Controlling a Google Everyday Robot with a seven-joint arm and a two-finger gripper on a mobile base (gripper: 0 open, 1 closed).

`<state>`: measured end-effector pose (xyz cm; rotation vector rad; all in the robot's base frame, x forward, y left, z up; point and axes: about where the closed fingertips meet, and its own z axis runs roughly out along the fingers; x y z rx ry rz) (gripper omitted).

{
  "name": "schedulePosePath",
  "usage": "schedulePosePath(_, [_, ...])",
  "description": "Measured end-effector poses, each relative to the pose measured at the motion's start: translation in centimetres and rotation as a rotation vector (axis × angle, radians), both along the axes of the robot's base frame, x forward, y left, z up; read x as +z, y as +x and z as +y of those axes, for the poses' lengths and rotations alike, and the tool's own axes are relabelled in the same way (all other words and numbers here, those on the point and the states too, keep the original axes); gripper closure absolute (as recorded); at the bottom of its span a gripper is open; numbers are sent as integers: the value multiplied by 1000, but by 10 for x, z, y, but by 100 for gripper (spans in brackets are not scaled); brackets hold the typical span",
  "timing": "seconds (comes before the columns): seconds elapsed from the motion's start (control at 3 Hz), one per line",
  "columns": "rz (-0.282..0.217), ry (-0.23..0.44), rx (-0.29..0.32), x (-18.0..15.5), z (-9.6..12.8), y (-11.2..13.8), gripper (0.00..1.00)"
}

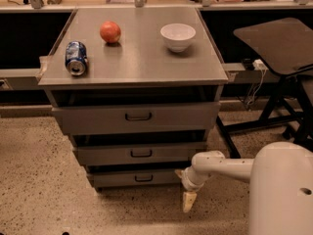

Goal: Open bottom drawer

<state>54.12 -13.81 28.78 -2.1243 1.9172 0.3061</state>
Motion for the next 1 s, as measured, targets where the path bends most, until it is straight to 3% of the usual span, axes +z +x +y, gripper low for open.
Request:
schedulePosePath(0.67, [-1, 3, 17, -14, 2, 2, 0])
schedulePosePath(1.0, [-27, 5, 40, -37, 3, 18, 0])
